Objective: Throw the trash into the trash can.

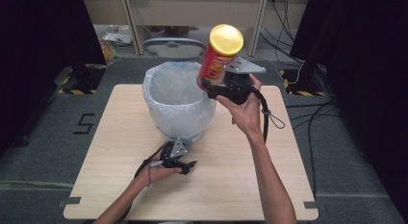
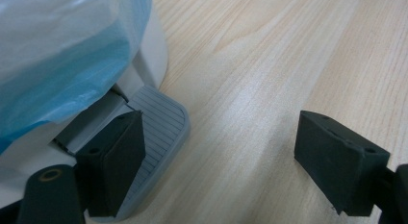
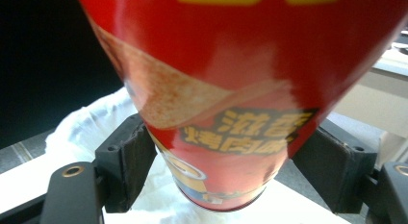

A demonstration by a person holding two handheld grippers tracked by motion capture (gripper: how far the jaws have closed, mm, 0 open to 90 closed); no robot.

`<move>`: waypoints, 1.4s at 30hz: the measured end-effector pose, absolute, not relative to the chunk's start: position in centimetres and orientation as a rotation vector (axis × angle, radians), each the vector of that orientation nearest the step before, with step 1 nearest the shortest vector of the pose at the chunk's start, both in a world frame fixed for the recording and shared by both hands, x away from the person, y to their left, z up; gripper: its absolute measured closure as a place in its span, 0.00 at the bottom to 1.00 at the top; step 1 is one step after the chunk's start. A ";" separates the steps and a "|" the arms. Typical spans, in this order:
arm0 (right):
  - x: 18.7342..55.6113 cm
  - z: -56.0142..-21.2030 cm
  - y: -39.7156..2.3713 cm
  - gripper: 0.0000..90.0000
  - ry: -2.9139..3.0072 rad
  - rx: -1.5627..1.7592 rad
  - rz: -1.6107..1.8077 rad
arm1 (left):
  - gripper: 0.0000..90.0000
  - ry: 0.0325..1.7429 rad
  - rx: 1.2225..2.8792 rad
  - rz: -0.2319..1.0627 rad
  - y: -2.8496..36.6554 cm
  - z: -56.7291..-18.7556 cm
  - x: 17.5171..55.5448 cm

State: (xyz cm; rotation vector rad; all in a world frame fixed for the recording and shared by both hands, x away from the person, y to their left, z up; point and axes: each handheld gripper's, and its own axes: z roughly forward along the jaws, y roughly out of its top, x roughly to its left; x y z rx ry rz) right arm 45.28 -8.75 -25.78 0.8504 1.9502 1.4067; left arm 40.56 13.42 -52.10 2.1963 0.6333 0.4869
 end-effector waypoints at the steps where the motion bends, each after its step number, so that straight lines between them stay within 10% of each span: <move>1: 45.3 -25.7 -8.4 0.27 1.955 0.844 1.412 | 0.19 0.634 2.196 0.487 13.4 -52.1 40.6; 42: 47.9 -28.9 -0.9 0.27 2.160 0.806 1.398 | 0.19 0.630 2.198 0.480 13.5 -52.1 40.6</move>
